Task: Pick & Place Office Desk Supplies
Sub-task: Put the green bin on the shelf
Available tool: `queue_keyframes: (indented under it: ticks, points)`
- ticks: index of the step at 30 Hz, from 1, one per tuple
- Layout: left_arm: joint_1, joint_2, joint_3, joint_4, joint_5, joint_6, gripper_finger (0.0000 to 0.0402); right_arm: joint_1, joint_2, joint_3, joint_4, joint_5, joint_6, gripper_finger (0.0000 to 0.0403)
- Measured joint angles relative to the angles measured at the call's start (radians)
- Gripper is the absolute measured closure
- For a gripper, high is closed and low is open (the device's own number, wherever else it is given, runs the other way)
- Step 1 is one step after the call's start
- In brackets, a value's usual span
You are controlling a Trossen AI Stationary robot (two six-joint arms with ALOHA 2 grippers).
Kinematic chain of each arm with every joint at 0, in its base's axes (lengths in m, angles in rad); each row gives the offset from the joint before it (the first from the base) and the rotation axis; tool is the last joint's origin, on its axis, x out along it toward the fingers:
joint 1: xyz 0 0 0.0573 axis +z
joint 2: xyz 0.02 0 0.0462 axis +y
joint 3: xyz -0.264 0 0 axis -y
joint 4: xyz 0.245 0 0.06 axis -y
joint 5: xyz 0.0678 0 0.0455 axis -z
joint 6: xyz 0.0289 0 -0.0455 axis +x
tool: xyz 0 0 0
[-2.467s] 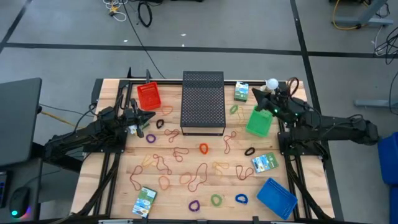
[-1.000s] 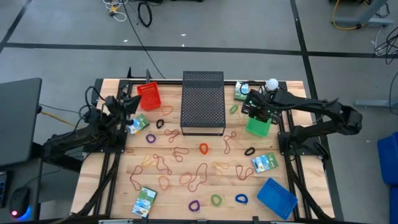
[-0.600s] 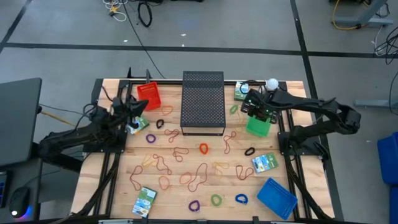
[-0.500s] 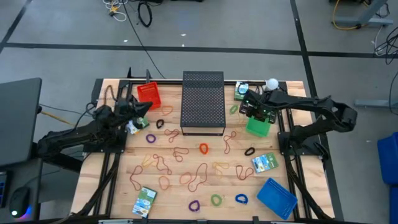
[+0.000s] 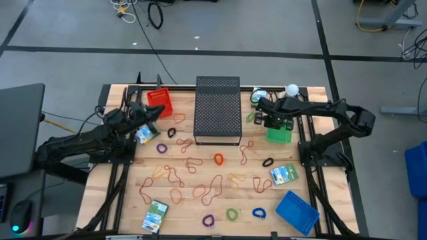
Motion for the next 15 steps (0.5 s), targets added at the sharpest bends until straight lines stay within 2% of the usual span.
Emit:
queue_keyframes:
  ticks: [2, 6, 11, 15]
  points:
    - [0.0, 0.0, 0.0, 0.002, -0.026, 0.0, 0.0376, 0.0, 0.0, 0.014, -0.015, -0.011, -0.017, 0.039]
    - [0.0, 0.0, 0.0, 0.002, -0.054, 0.004, 0.0376, 0.023, -0.01, 0.13, -0.086, -0.025, -0.065, 0.0384]
    - [0.0, 0.0, 0.0, -0.002, -0.076, 0.032, 0.0376, 0.064, -0.014, 0.403, -0.31, -0.039, -0.089, 0.0392]
    - [0.0, 0.0, 0.0, -0.001, -0.115, 0.037, 0.0376, 0.087, -0.014, 0.65, -0.484, -0.02, -0.039, 0.0392]
